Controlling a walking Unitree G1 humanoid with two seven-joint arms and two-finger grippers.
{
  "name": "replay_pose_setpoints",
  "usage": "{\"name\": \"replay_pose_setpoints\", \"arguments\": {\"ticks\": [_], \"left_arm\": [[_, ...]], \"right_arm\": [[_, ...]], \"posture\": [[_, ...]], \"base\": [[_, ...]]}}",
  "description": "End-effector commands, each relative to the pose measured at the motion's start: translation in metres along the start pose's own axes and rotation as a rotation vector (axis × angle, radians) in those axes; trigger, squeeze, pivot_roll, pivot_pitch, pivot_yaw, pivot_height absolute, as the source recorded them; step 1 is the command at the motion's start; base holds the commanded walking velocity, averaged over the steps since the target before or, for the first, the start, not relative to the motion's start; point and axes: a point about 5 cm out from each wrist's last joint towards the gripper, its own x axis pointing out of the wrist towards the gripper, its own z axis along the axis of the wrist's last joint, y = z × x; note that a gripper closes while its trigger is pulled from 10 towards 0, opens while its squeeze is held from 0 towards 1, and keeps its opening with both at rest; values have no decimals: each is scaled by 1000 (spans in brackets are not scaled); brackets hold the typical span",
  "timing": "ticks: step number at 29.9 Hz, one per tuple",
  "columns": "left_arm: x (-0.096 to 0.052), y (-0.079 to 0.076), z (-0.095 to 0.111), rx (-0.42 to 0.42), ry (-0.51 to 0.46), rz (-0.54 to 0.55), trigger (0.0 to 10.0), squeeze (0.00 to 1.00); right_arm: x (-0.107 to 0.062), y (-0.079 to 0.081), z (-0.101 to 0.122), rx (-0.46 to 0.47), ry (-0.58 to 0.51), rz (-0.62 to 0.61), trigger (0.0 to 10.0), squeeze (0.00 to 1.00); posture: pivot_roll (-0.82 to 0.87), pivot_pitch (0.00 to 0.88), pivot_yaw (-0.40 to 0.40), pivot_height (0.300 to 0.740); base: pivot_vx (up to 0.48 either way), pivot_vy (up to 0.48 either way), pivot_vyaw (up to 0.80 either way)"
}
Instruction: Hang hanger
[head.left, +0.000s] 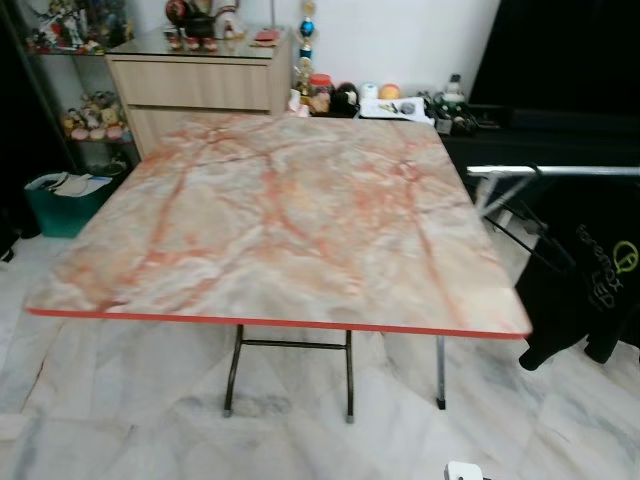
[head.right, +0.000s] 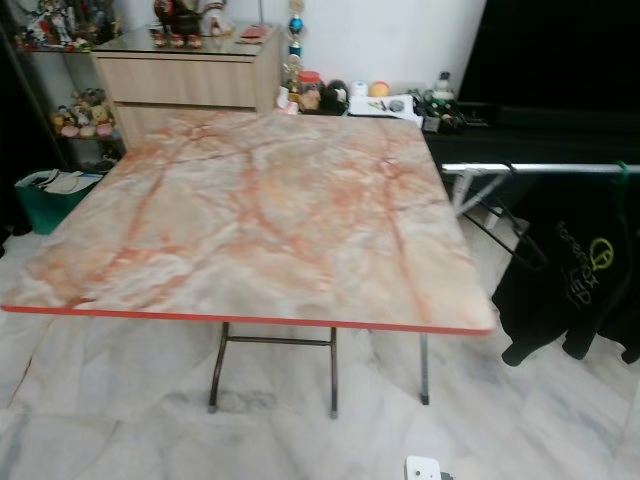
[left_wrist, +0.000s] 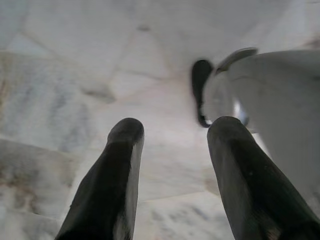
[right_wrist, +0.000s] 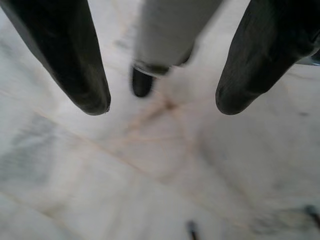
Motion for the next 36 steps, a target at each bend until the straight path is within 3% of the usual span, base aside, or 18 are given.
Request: {"name": "replay_pose_setpoints", "arguments": {"ticks": [1, 27, 36], "left_arm": [[1, -5, 41, -185, -221, 9, 10000, 0], [1, -5, 41, -185, -221, 9, 10000, 0], [0, 0, 31, -187, -189, 16, 10000, 0]], "right_arm": [[0, 8, 41, 144, -165, 68, 10000, 0], [0, 8, 41, 144, -165, 68, 10000, 0], [0, 9, 42, 179, -189, 75, 10000, 0]], "posture": [[243, 0, -66, 740], [243, 0, -66, 740], [237, 0, -66, 740]], "base": [[0, -480, 0], [0, -480, 0], [0, -480, 0]]}}
